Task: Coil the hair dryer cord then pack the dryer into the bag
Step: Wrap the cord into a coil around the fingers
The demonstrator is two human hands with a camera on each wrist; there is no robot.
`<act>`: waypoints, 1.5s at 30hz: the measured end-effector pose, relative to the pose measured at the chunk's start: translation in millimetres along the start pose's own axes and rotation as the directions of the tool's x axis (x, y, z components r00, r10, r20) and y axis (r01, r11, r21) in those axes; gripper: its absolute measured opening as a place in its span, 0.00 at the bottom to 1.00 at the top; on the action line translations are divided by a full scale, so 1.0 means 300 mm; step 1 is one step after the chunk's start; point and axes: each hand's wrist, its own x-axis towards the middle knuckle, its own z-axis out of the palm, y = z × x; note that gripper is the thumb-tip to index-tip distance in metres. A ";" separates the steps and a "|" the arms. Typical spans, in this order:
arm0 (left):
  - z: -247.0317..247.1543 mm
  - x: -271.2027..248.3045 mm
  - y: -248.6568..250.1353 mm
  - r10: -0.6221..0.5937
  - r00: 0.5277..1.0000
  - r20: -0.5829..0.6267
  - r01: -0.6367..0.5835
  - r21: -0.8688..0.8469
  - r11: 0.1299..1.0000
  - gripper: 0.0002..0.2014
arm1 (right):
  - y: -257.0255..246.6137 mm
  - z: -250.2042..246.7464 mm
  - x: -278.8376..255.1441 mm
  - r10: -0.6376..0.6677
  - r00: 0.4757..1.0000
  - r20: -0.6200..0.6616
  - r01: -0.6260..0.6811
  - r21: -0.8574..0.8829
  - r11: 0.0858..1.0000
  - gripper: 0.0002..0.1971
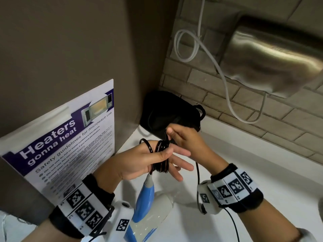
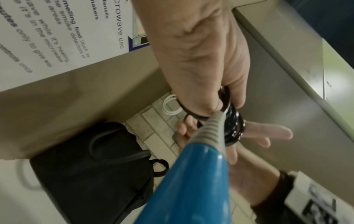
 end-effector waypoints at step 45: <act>0.051 0.034 0.025 -0.121 0.973 -0.195 0.095 -0.137 0.986 0.21 | 0.015 -0.053 -0.053 0.000 0.995 -0.097 0.003 0.030 1.000 0.14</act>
